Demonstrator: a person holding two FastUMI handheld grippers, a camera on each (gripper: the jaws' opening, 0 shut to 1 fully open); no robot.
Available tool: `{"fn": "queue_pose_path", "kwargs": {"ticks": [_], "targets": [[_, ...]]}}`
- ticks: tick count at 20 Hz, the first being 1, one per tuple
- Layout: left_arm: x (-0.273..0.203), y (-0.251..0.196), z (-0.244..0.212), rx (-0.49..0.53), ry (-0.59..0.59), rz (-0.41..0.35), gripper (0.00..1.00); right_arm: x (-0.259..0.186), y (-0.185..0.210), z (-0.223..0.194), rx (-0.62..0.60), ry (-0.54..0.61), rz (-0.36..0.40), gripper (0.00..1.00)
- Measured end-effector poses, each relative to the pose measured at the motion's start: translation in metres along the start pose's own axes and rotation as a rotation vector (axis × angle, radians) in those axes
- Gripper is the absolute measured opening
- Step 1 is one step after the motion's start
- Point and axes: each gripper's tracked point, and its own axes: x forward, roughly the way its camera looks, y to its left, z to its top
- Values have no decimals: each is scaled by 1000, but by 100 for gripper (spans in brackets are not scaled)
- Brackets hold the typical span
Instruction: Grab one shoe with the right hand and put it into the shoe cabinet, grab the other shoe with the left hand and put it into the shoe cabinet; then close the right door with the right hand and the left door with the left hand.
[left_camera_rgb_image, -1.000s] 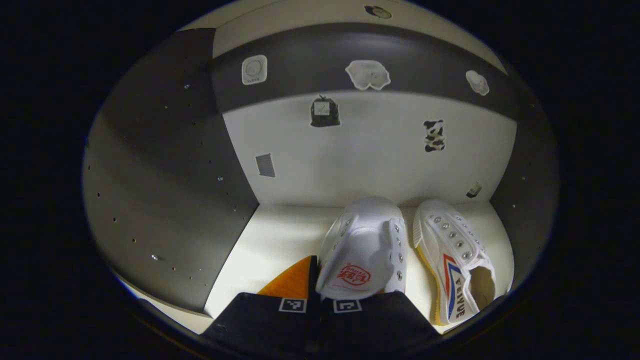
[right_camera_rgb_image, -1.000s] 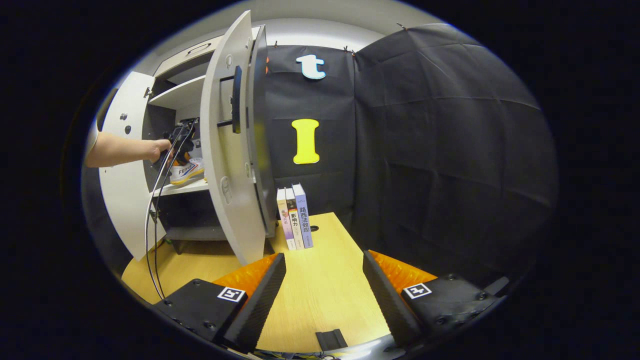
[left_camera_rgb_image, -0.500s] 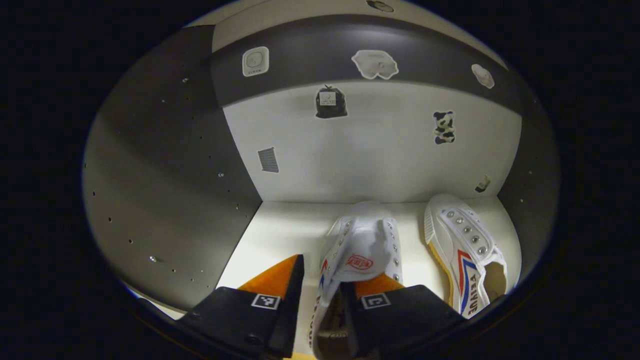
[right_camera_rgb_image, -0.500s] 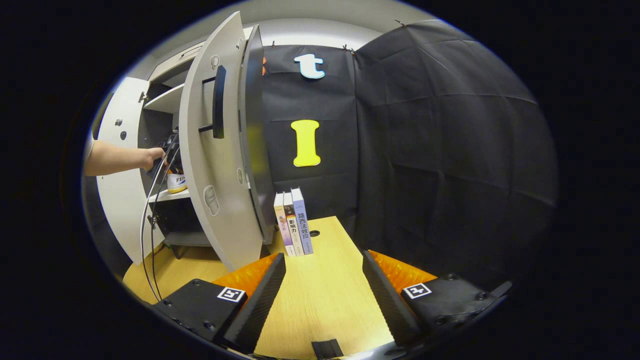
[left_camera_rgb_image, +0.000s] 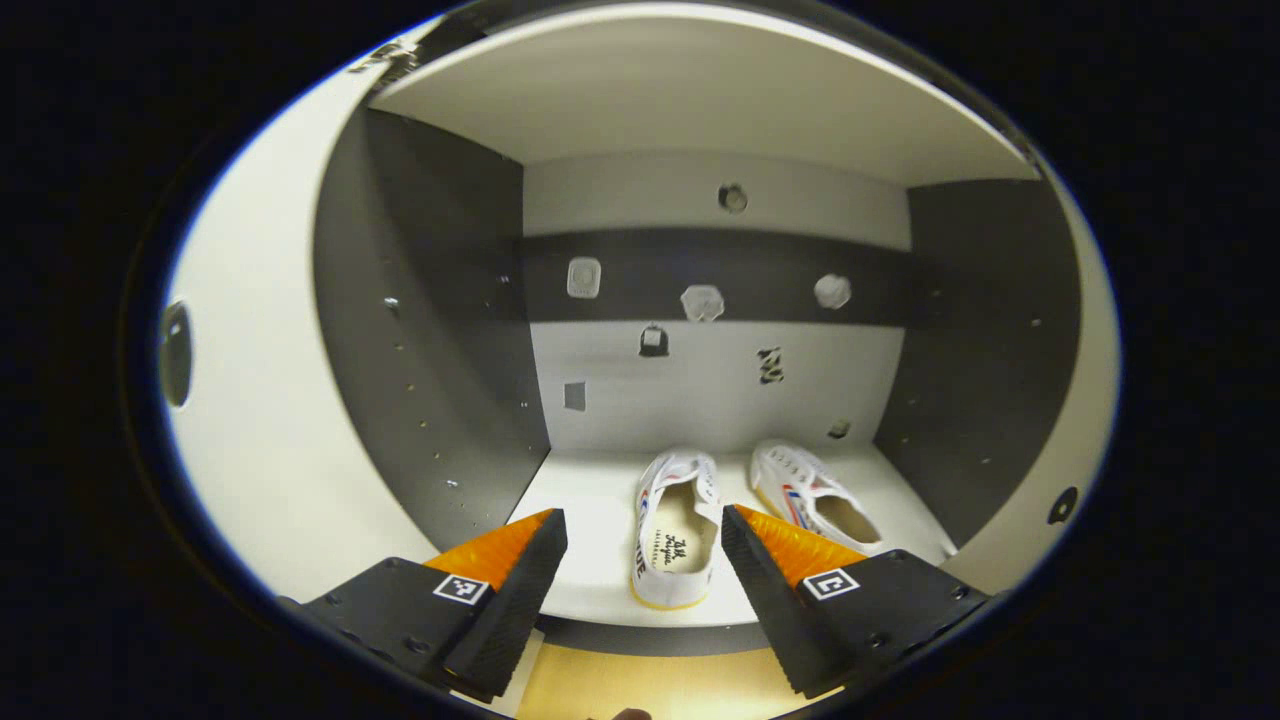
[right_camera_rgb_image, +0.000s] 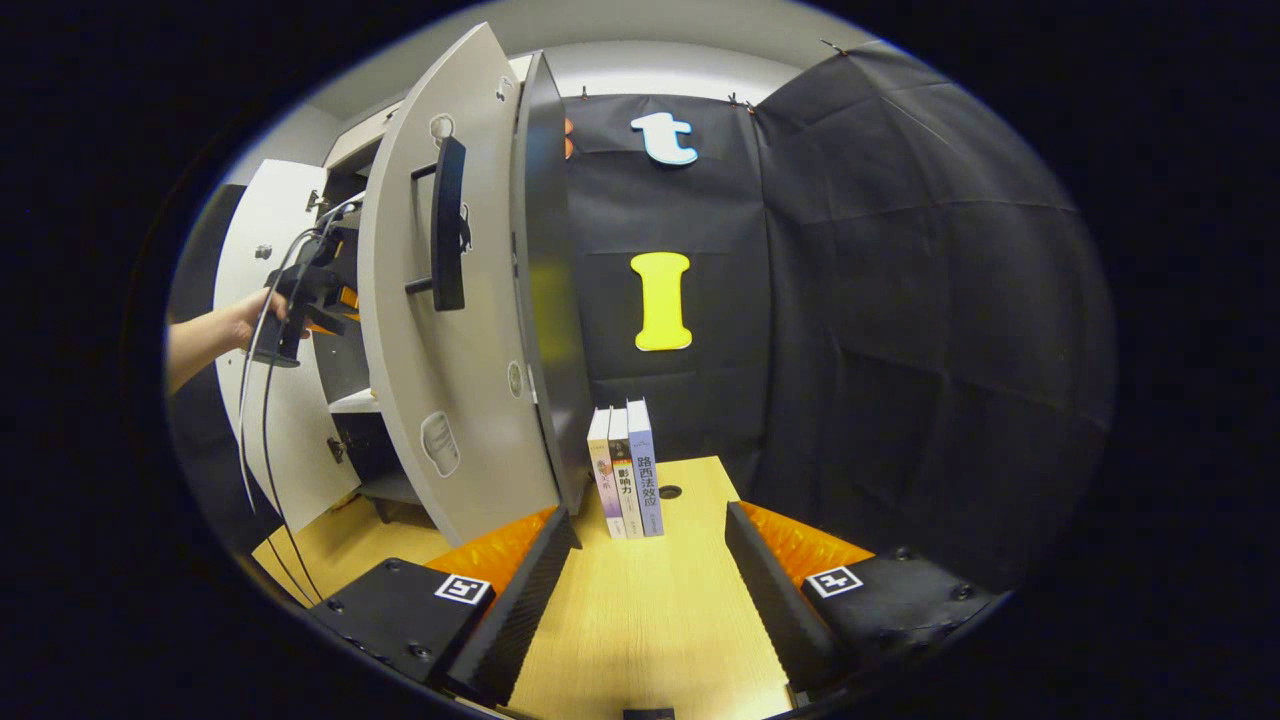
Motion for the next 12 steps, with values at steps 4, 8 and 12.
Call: {"fn": "queue_pose_path", "kwargs": {"ticks": [4, 8, 12], "targets": [[-83, 20, -22, -76, -126, 53, 97, 14, 12, 1, 6, 13, 41, 98], [-153, 52, -83, -68, -177, 141, 96, 17, 20, 23, 52, -41, 30, 98], [-187, 58, -132, 11, -163, 116, 94, 14, 25, 53, 74, -82, -36, 98]]}}
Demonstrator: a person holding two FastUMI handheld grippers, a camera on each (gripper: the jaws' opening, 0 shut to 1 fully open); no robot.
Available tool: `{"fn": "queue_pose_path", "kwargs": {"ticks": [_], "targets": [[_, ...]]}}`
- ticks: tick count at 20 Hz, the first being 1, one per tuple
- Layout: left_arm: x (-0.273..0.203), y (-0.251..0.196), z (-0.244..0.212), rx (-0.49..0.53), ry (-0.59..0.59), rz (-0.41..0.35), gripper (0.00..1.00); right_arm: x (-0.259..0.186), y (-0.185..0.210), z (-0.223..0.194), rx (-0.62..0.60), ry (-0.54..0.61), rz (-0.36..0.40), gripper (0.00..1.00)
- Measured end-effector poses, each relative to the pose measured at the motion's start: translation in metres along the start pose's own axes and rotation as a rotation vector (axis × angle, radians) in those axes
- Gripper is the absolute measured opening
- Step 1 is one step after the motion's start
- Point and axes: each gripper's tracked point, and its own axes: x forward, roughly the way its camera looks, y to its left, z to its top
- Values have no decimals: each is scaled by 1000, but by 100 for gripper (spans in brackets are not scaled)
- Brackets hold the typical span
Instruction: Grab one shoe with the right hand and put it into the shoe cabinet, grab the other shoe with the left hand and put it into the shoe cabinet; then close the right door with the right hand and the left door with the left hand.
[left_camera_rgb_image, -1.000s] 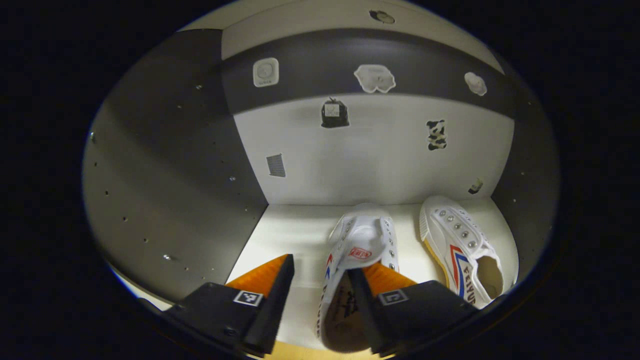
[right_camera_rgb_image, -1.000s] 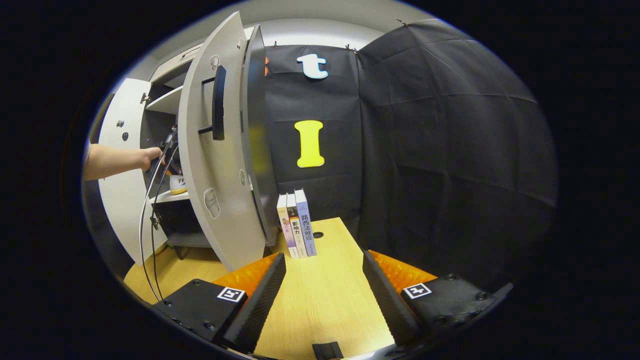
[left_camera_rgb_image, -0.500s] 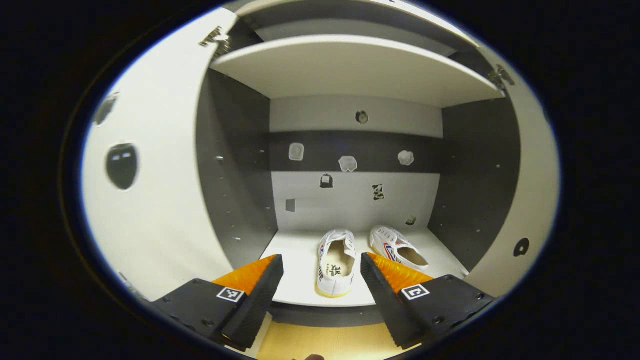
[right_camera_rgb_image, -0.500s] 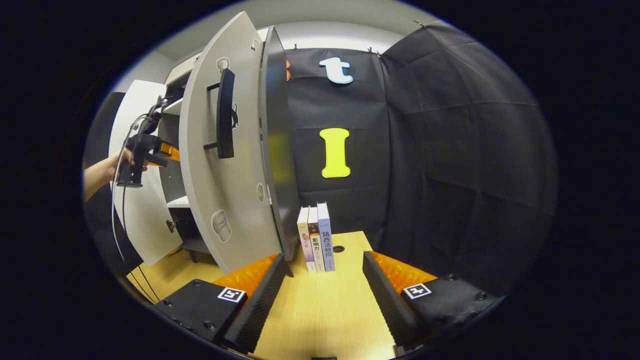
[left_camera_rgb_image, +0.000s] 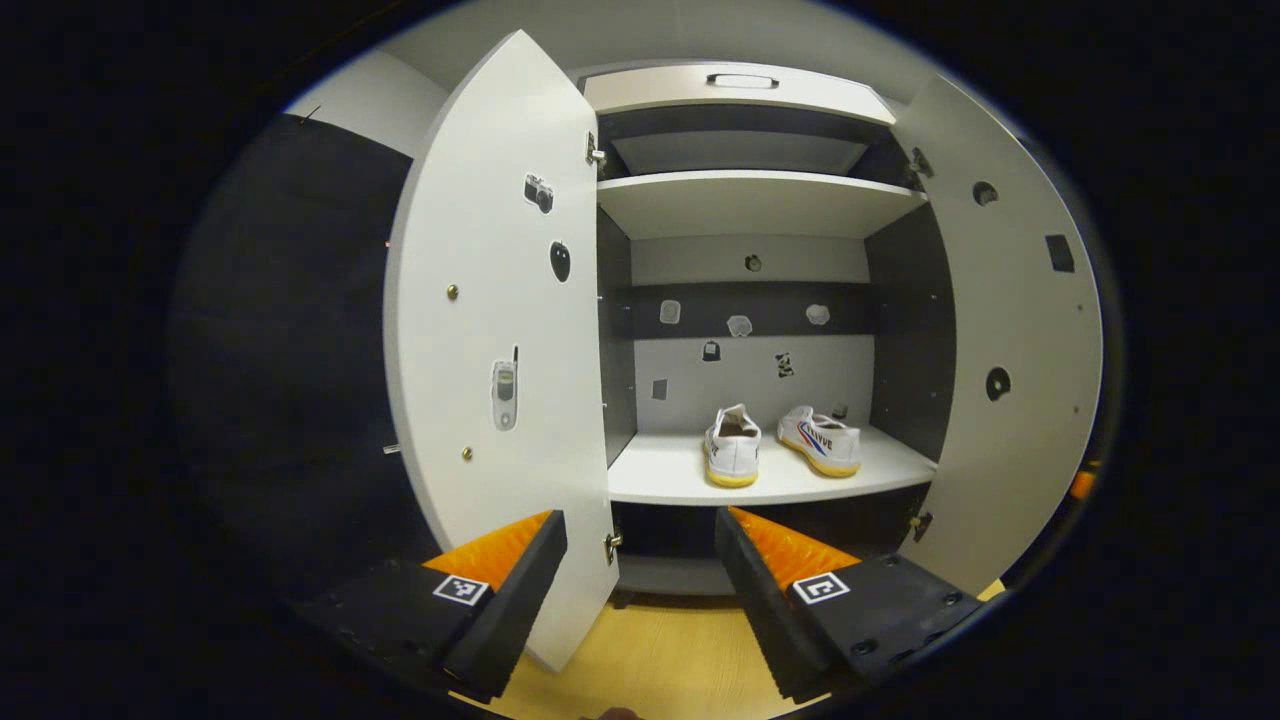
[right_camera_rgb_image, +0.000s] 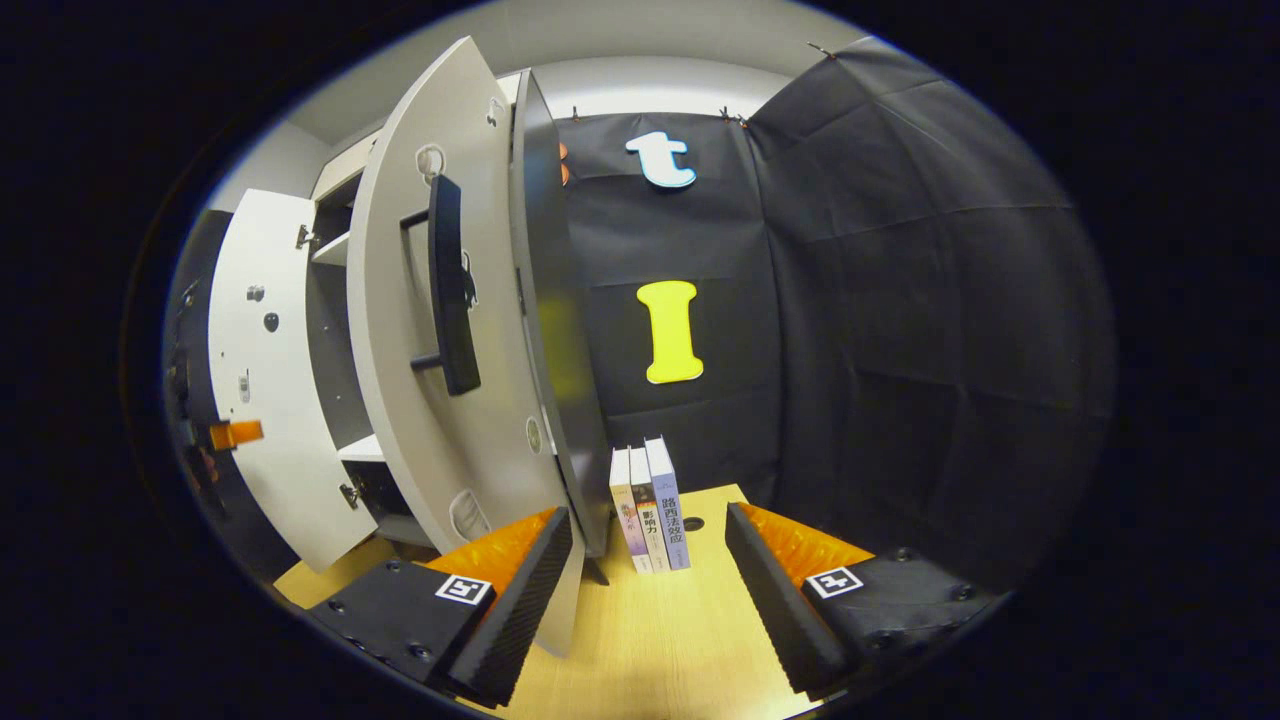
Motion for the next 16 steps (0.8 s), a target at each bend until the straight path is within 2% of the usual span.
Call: {"fn": "queue_pose_path", "kwargs": {"ticks": [5, 9, 16], "targets": [[-36, -16, -46, -26, 49, -113, 94, 6, 9, 46, -5, -59, -49, 100], [-49, -25, -59, -71, 72, -196, 94, 12, 23, 93, -45, -101, -13, 98], [-50, -19, -50, -59, 30, -230, 94, 35, 49, 135, -182, -124, 40, 98]]}}
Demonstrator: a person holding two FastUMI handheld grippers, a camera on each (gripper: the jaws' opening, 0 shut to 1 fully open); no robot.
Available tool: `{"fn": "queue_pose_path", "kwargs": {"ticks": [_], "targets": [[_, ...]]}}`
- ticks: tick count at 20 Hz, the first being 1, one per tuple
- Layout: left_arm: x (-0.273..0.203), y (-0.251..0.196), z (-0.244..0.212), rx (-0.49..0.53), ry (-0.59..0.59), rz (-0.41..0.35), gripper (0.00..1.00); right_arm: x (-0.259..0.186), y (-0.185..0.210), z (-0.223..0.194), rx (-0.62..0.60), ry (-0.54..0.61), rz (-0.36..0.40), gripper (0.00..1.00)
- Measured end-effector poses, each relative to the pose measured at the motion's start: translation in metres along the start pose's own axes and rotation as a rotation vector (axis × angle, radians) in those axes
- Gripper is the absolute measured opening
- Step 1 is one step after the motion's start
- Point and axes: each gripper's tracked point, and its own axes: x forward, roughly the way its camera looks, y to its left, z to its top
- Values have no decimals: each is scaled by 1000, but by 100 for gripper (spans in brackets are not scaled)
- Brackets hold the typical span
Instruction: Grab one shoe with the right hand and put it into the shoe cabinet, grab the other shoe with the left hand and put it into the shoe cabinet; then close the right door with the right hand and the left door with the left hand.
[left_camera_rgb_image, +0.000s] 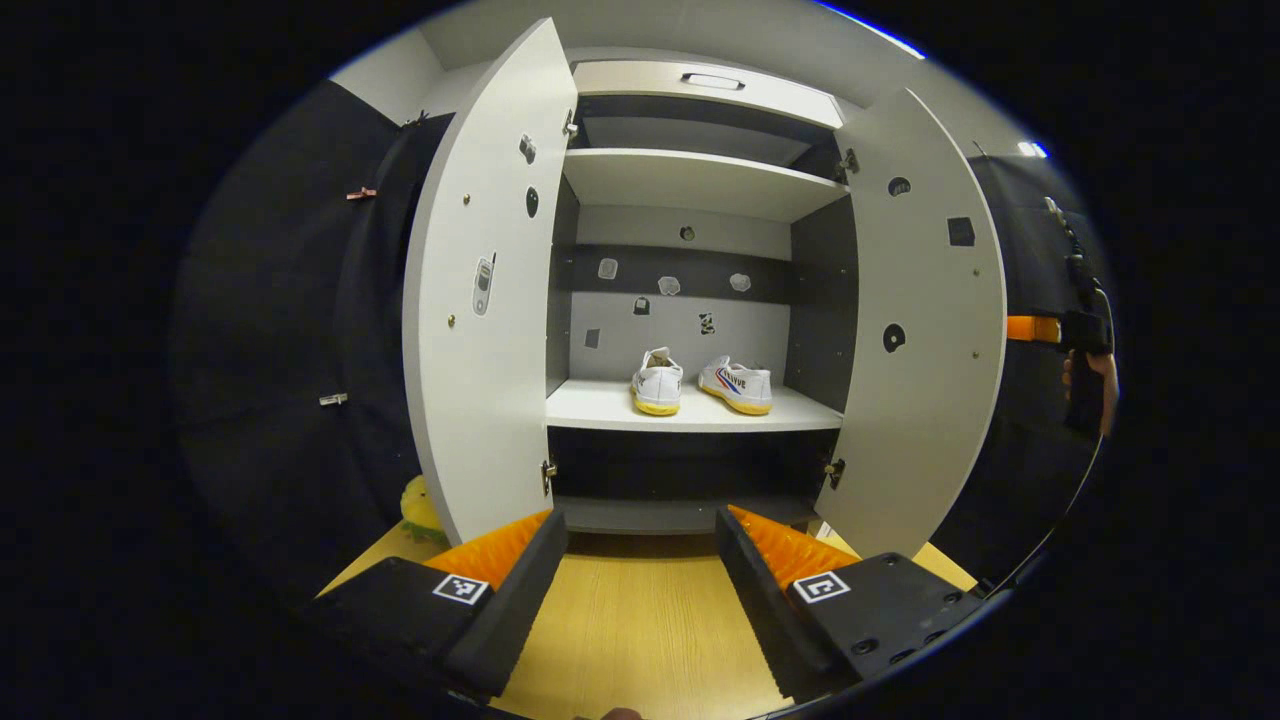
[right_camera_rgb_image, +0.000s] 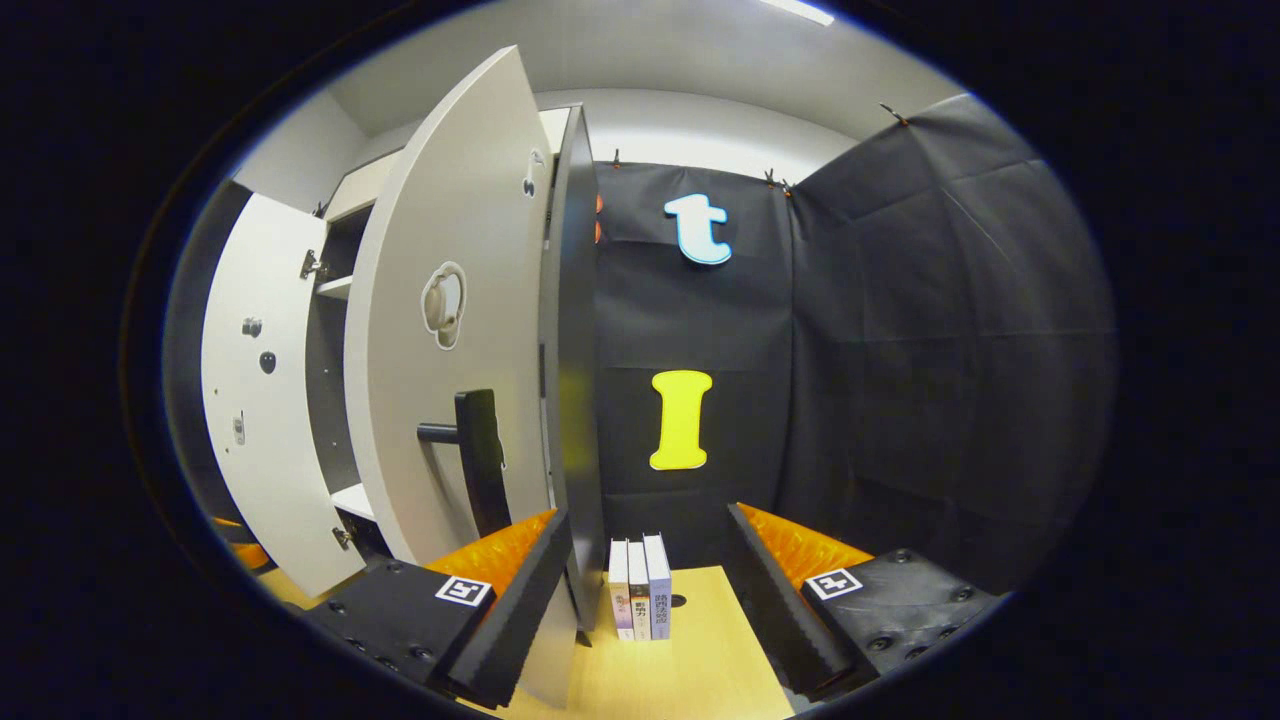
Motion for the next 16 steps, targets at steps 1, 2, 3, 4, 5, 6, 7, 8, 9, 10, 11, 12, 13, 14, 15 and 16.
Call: {"fn": "queue_pose_path", "kwargs": {"ticks": [1, 2, 3, 4, 5, 6, 7, 8, 9, 10, 11, 12, 13, 14, 15, 16], "targets": [[0, 1, -2, -2, 2, -5, 94, 3, 4, 3, -5, 1, 10, 98], [-1, 3, -3, -7, 4, -5, 94, 5, 2, 5, -10, -1, 10, 98], [-2, 5, -4, -12, 6, -4, 94, 6, 1, 6, -7, 5, 2, 95], [-4, 8, -5, -19, 7, -2, 94, 6, 2, 7, 2, 7, -3, 92], [-5, 12, -7, -24, 10, 2, 94, 5, 4, 8, 4, 7, -8, 96], [-7, 15, -9, -27, 11, 7, 94, 5, 6, 9, -1, 3, -12, 96], [-9, 19, -10, -28, 14, 12, 94, 3, 9, 9, -5, 6, -12, 96], [-10, 23, -10, -27, 13, 20, 94, 3, 13, 8, -2, 12, -8, 96], [-11, 27, -11, -25, 12, 25, 94, 2, 18, 7, 8, 17, -2, 96], [-11, 30, -10, -24, 12, 28, 94, 2, 23, 6, 20, 22, 4, 96], [-11, 33, -10, -26, 11, 30, 94, 1, 28, 5, 31, 26, 8, 96], [-11, 36, -9, -31, 10, 30, 94, 0, 33, 5, 36, 27, 9, 96], [-10, 39, -8, -35, 8, 30, 94, -1, 38, 5, 35, 24, 9, 96], [-10, 43, -8, -38, 7, 33, 94, -1, 44, 5, 32, 22, 10, 96], [-10, 47, -7, -41, 6, 35, 94, -1, 51, 5, 33, 22, 13, 96], [-10, 51, -6, -44, 3, 36, 94, -1, 59, 4, 39, 24, 20, 96]]}}
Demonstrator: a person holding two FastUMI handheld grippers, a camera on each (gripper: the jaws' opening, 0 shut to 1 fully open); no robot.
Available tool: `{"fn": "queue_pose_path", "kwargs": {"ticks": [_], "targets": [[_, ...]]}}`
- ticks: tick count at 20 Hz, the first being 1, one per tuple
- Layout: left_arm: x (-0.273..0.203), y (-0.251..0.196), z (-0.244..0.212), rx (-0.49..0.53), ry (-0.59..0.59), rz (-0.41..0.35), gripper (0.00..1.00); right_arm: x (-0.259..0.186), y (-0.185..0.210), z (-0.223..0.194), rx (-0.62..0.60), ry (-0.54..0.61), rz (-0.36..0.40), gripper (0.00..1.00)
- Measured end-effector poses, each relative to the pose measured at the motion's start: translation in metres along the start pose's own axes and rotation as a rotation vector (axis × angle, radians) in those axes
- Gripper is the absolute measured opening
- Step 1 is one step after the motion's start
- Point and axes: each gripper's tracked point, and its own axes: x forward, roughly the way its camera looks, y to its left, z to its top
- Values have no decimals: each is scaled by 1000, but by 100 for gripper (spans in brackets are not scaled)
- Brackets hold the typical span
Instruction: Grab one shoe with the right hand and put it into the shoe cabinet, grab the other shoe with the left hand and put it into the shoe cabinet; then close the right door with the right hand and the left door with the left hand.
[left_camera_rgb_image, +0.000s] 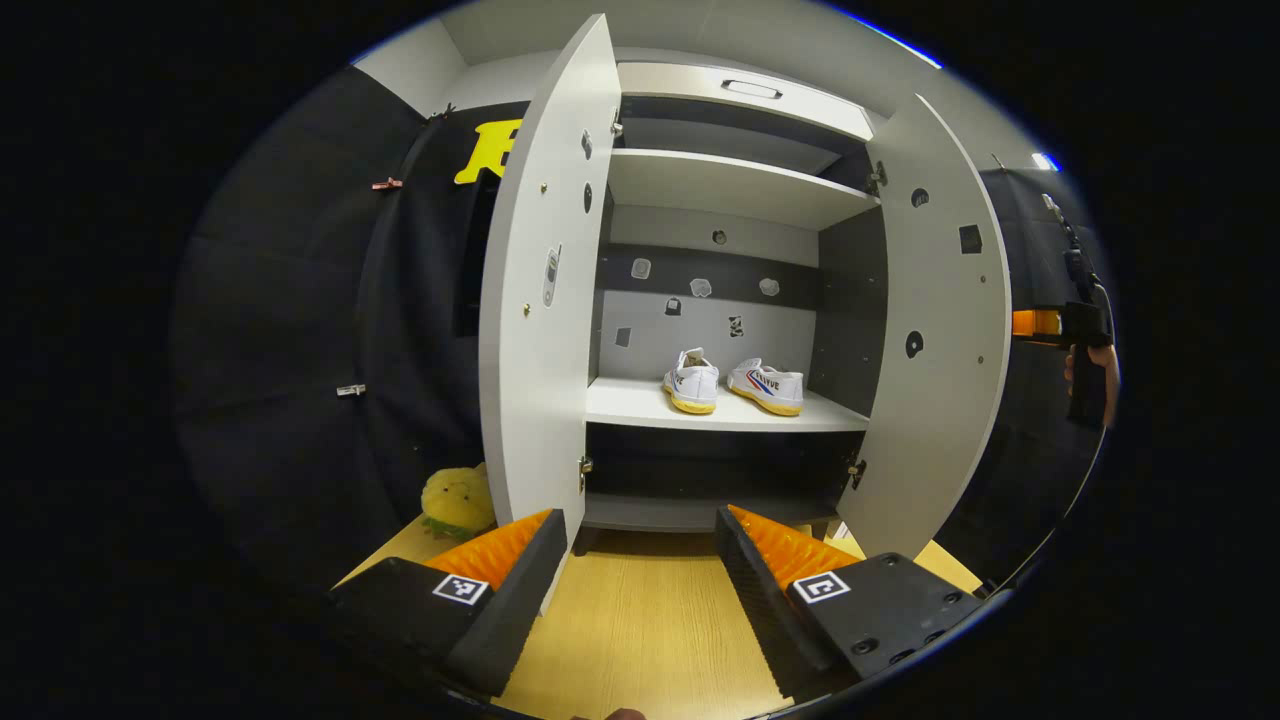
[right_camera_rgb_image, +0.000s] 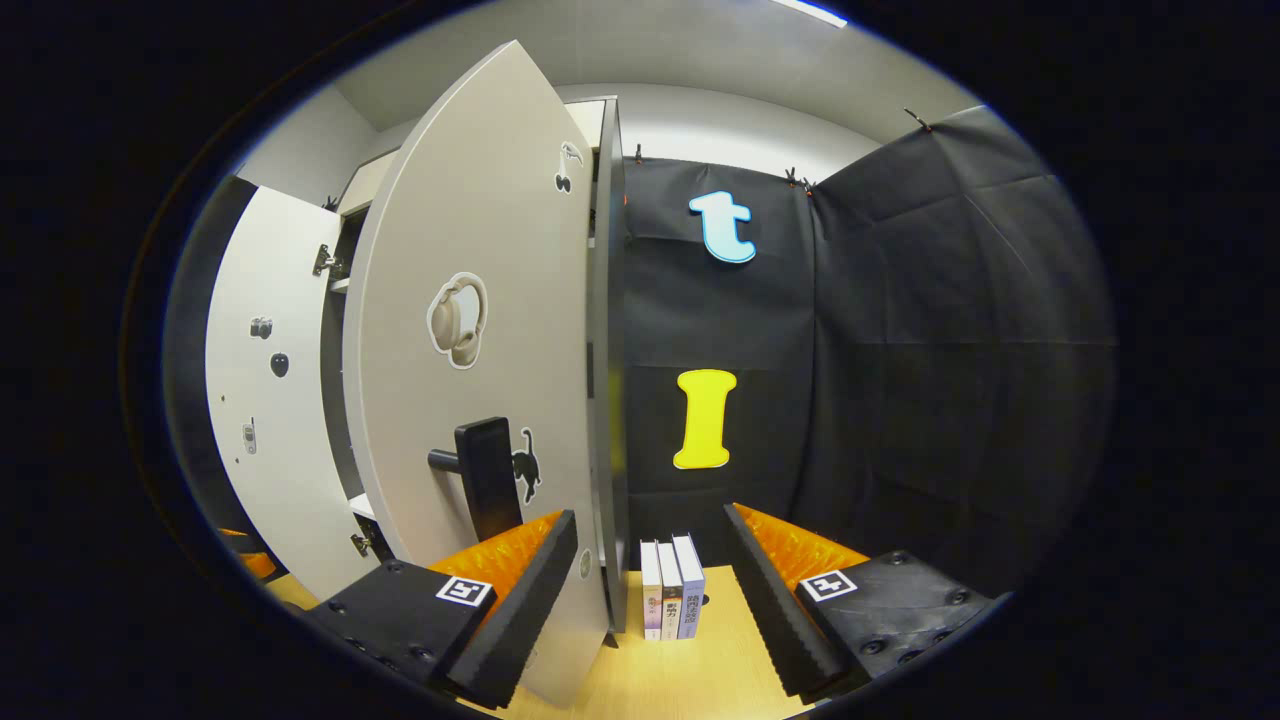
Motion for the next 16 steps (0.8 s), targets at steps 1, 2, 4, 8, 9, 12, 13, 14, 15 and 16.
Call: {"fn": "queue_pose_path", "kwargs": {"ticks": [1, 2, 4, 8, 9, 12, 13, 14, 15, 16], "targets": [[0, 3, 1, -2, -2, 1, 94, 0, 9, -1, 9, 3, 11, 96], [0, 8, 2, -3, -3, 2, 94, 2, 20, -2, 16, 4, 24, 95], [-2, 16, 2, 1, -3, 2, 94, 6, 42, -4, 16, -1, 45, 96], [-11, 42, 3, 20, -9, 18, 94, 18, 86, -4, -14, -33, 70, 96], [-13, 48, 3, 22, -10, 21, 94, 23, 97, -4, -15, -40, 77, 96], [-23, 74, 3, 35, -14, 38, 94, 27, 133, -6, -2, -49, 104, 96], [-27, 82, 2, 41, -17, 47, 94, 27, 141, -8, 3, -55, 102, 98], [-30, 93, 0, 46, -17, 55, 94, 24, 148, -12, 9, -58, 103, 98], [-33, 103, -3, 49, -17, 65, 94, 21, 153, -18, 19, -55, 101, 98], [-36, 115, -6, 47, -14, 74, 94, 17, 157, -26, 32, -45, 98, 98]]}}
